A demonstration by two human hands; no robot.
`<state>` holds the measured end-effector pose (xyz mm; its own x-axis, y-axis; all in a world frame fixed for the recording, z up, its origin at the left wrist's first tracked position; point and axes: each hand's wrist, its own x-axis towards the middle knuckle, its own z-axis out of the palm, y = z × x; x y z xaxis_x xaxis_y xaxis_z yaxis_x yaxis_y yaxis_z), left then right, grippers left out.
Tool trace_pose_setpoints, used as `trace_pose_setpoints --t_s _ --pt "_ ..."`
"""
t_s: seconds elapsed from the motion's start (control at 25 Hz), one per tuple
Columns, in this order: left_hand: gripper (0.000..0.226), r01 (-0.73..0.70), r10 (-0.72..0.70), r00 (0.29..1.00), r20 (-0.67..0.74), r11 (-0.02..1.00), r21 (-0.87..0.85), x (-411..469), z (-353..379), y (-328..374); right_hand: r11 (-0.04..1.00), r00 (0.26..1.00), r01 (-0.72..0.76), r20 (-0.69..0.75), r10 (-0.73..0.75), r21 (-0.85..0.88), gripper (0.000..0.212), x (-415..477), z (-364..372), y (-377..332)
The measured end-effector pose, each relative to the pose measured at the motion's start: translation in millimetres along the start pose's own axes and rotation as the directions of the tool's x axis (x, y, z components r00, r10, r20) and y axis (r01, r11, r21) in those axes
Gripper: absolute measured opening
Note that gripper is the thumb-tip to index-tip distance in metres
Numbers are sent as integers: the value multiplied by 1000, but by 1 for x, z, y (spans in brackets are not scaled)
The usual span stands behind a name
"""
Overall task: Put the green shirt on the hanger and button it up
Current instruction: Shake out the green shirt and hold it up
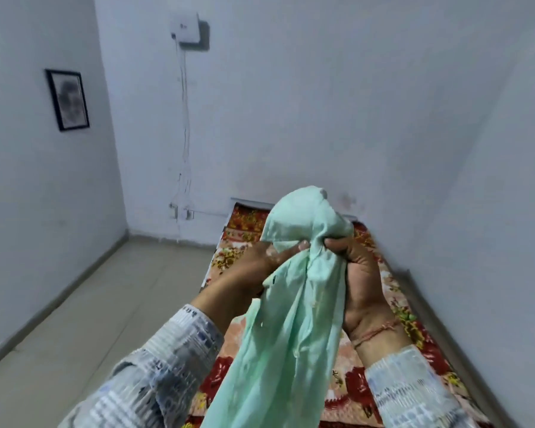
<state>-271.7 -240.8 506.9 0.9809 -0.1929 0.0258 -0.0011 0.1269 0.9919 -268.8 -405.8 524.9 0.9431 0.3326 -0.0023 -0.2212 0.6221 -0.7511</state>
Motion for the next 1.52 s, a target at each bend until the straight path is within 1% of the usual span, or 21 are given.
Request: trace_pose_setpoints --t_s 0.12,0.28,0.4,0.44,0.52,0.56,0.64,0.68,0.72,0.76,0.8,0.92,0.96,1.04,1.12,1.2,1.24,1.32,1.4,1.48,1.52 --pt "20 -112 112 994 5 984 136 -26 35 25 982 997 47 -45 -56 -182 25 -43 6 -37" --pt "38 -259 331 932 -147 893 368 -37 45 71 797 970 122 -99 -222 -592 20 -71 4 -92" --pt "47 -252 236 967 100 947 197 -40 39 121 394 898 170 -23 -440 -903 17 -86 3 -139" --pt "49 -212 189 962 196 971 107 -39 36 138 350 885 171 -13 -466 -921 16 -91 8 -154" --pt "52 -219 168 946 277 962 163 -46 34 171 472 892 258 20 -452 -843 16 -103 19 -181" --pt "44 -293 210 945 250 886 360 -50 36 185 579 908 308 51 -416 -754 17 -110 25 -191" --pt "24 -311 388 910 146 404 861 -60 43 209 593 930 325 135 -341 -737 20 -120 33 -206" --pt "25 -213 490 865 105 168 963 -63 48 216 378 924 308 179 -339 -873 20 -120 33 -210" --pt "35 -114 573 817 67 47 992 -67 52 220 6 907 248 230 -353 -969 21 -119 32 -211" --pt "50 -43 617 787 11 36 998 -72 57 221 -327 871 123 259 -416 -937 25 -117 30 -213" --pt "60 -11 605 793 -67 123 992 -78 60 221 -439 820 17 264 -508 -898 32 -116 28 -215" --pt "33 -139 229 971 -67 771 621 -94 58 221 -150 869 129 185 -459 -980 52 -123 29 -224" --pt "20 -124 111 992 55 913 387 -103 58 224 -16 873 197 182 -452 -980 55 -126 30 -225" --pt "30 -103 101 966 238 995 -3 -118 57 228 57 806 273 196 -558 -960 48 -132 32 -226" --pt "39 -147 192 946 261 972 -183 -123 57 235 129 819 294 180 -544 -947 30 -137 39 -219" --pt "10 -191 182 970 159 981 42 -122 65 239 208 827 327 172 -535 -922 28 -141 42 -219" --pt "17 -214 202 977 69 914 345 -116 68 241 152 815 333 203 -542 -931 29 -144 41 -223" --pt "20 -161 368 929 -39 495 854 -104 72 238 -194 795 239 307 -523 -951 30 -148 37 -229" --pt "8 -86 544 838 -45 213 973 -101 78 235 -378 800 52 265 -538 -924 44 -152 30 -237" --pt "21 -94 656 751 -82 229 969 -100 81 233 -427 853 -119 128 -507 -896 58 -160 30 -238" --pt "28 -104 686 718 -115 271 957 -99 83 232 -358 890 -67 106 -444 -931 60 -165 32 -236"
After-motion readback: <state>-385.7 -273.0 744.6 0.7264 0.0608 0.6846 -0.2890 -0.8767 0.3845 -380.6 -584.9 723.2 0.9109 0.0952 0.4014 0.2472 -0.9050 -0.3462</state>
